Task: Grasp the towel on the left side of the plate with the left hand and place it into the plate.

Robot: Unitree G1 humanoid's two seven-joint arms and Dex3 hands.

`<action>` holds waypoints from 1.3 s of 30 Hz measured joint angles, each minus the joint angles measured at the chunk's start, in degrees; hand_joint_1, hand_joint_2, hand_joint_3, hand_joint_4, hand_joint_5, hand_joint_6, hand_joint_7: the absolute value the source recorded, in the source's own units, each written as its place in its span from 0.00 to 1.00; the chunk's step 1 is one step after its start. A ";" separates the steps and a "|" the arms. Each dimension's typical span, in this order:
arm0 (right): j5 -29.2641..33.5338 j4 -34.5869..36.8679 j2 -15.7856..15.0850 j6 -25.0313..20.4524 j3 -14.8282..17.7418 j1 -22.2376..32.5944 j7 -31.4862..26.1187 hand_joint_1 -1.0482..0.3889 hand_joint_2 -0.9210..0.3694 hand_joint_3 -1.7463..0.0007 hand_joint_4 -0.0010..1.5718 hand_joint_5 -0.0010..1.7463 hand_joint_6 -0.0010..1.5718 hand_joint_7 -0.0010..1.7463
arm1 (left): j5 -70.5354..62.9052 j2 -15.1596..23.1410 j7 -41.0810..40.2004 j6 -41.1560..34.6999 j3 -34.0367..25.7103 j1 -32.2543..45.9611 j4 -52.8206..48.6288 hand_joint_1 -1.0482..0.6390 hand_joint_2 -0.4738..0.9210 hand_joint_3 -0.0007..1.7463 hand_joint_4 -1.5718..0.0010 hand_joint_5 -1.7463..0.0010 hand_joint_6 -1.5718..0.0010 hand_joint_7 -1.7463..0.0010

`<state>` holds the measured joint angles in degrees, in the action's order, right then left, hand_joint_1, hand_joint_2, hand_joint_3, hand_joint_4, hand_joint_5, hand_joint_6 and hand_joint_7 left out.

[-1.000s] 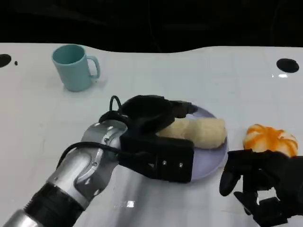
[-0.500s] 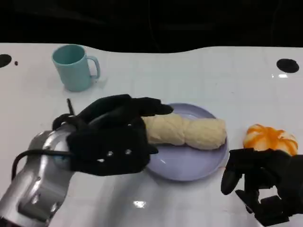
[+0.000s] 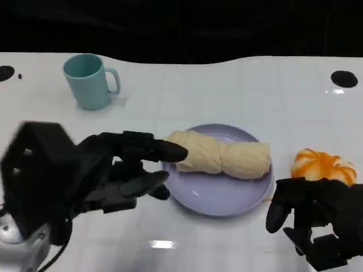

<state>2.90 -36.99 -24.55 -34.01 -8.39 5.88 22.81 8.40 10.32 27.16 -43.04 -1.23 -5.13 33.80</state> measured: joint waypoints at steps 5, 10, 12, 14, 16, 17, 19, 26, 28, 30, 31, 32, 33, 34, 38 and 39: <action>0.08 -0.22 -0.42 -0.70 -0.04 -0.18 0.25 0.74 0.27 0.39 0.45 0.99 0.44 0.83 | 8.73 -0.52 -1.56 -11.38 -5.14 2.05 5.91 0.56 0.73 0.70 0.52 0.02 0.53 0.18; 0.05 -0.22 -0.47 -0.81 0.07 -0.28 0.45 0.74 0.27 0.39 0.45 0.99 0.44 0.83 | 15.45 -0.41 -2.66 -16.96 -8.54 4.19 8.24 0.56 0.77 0.67 0.49 0.00 0.52 0.13; 0.03 -0.22 -0.48 -0.76 0.24 -0.28 0.54 0.75 0.27 0.38 0.45 0.99 0.44 0.83 | 17.06 -0.92 -4.00 -17.92 -9.18 4.67 8.23 0.54 0.76 0.69 0.50 0.00 0.55 0.07; 0.04 -0.22 -0.50 -0.77 0.46 -0.28 0.55 0.75 0.27 0.38 0.45 0.99 0.44 0.83 | 18.30 -1.80 -5.31 -18.40 -9.70 5.15 7.99 0.54 0.76 0.70 0.50 0.00 0.56 0.04; 0.01 -0.22 -0.50 -0.79 0.61 -0.28 0.57 0.75 0.27 0.38 0.44 0.99 0.44 0.83 | 19.61 -2.18 -6.13 -19.00 -10.05 5.38 7.06 0.53 0.76 0.71 0.49 0.00 0.56 0.01; -0.02 -0.22 -0.50 -0.83 0.71 -0.27 0.57 0.76 0.27 0.38 0.44 0.99 0.44 0.83 | 20.22 -2.15 -6.30 -19.18 -10.18 5.41 6.13 0.54 0.76 0.71 0.49 0.00 0.57 0.00; -0.09 -0.21 -0.50 -0.83 0.90 -0.23 0.66 0.76 0.27 0.38 0.44 0.98 0.44 0.83 | 21.03 -1.98 -6.34 -19.21 -10.27 5.50 4.26 0.54 0.76 0.72 0.49 0.00 0.57 0.00; -0.32 0.04 -0.64 0.70 1.12 0.13 0.89 0.75 0.27 0.39 0.44 0.98 0.43 0.83 | 23.37 -1.50 -7.45 -19.21 -10.66 5.34 0.03 0.55 0.77 0.72 0.49 0.00 0.58 0.00; -0.35 0.11 -0.71 1.08 1.17 0.26 0.89 0.76 0.27 0.39 0.44 0.98 0.43 0.84 | 23.73 -0.94 -7.45 -19.07 -10.47 5.31 -0.61 0.55 0.77 0.73 0.49 0.00 0.58 0.00; -0.49 0.18 -0.71 1.27 1.27 0.42 0.89 0.75 0.27 0.39 0.44 0.98 0.43 0.84 | 23.80 -0.55 -7.45 -18.82 -10.31 5.32 -1.16 0.55 0.76 0.73 0.49 0.00 0.58 0.00; -0.56 0.29 -0.71 1.45 1.31 0.50 0.89 0.75 0.27 0.39 0.45 0.98 0.43 0.84 | 23.79 -0.23 -7.46 -18.69 -10.21 5.32 -1.32 0.55 0.76 0.73 0.49 0.00 0.58 0.00; -0.61 0.37 -0.71 1.64 1.33 0.59 0.89 0.75 0.26 0.39 0.45 0.98 0.43 0.83 | 23.79 0.08 -7.46 -18.56 -10.09 5.32 -1.33 0.55 0.76 0.73 0.49 0.00 0.58 0.00; -0.70 0.50 -0.71 2.02 1.37 0.71 0.89 0.75 0.26 0.39 0.45 0.98 0.43 0.83 | 23.79 0.27 -7.46 -18.34 -9.96 5.32 -1.38 0.55 0.75 0.73 0.49 0.00 0.58 0.00; -0.85 0.68 -0.71 2.38 1.44 0.81 0.89 0.76 0.26 0.39 0.44 0.98 0.43 0.83 | 23.79 0.37 -7.46 -18.05 -9.79 5.33 -1.46 0.55 0.75 0.73 0.49 0.00 0.58 0.00; -1.03 1.00 -0.71 2.56 1.98 0.98 0.89 0.75 0.25 0.40 0.44 0.99 0.43 0.84 | 23.76 0.66 -7.46 -16.79 -9.05 5.38 -1.65 0.55 0.73 0.75 0.49 0.00 0.58 0.00; -1.05 1.00 -0.71 2.55 2.14 0.99 0.89 0.75 0.25 0.40 0.44 0.99 0.43 0.84 | 23.73 0.75 -7.46 -16.47 -8.81 5.40 -1.67 0.54 0.73 0.75 0.49 0.00 0.58 0.00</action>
<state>1.86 -35.99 -25.26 -31.46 -6.26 6.87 23.70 32.13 11.07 19.70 -59.52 -10.04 0.27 32.12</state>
